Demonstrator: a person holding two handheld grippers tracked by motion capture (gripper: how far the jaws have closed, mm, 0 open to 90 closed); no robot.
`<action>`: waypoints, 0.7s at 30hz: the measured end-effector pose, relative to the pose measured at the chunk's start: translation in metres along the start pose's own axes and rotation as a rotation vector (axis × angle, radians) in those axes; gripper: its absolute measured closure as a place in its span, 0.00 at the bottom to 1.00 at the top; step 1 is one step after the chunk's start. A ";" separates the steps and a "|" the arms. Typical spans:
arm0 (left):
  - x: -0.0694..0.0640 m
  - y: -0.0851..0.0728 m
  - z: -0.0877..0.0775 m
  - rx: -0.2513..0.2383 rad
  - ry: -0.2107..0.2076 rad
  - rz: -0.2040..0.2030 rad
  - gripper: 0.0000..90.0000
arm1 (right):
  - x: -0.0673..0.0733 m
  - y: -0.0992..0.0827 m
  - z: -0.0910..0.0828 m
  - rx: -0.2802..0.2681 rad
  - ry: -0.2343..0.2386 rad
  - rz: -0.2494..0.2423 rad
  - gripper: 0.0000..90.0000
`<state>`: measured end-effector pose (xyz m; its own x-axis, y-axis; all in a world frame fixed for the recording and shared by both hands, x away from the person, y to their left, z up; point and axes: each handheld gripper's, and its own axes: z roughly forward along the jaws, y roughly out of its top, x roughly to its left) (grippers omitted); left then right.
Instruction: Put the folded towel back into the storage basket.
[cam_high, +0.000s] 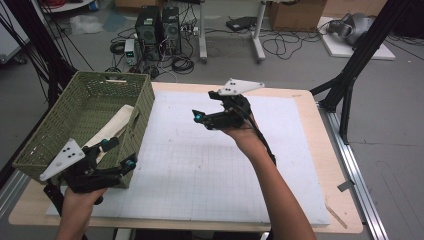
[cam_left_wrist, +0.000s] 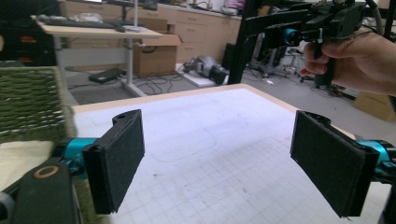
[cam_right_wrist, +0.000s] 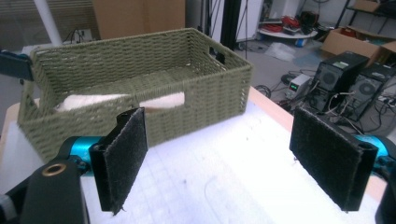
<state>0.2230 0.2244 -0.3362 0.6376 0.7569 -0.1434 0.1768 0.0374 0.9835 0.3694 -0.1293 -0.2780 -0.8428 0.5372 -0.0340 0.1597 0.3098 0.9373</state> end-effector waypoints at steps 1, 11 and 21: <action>-0.002 -0.001 0.003 0.001 -0.008 0.005 0.20 | 0.000 -0.004 -0.005 0.003 -0.007 -0.002 0.20; -0.020 -0.009 0.028 0.034 -0.112 0.041 0.21 | -0.007 -0.036 -0.056 -0.030 -0.061 0.027 0.20; -0.037 -0.025 0.050 0.058 -0.153 0.084 0.21 | -0.001 -0.092 -0.106 -0.032 -0.175 0.038 0.18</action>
<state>0.2323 0.1625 -0.3609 0.7577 0.6476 -0.0803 0.1583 -0.0630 0.9854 0.3005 -0.2419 -0.3277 -0.7338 0.6771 -0.0558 0.1705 0.2630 0.9496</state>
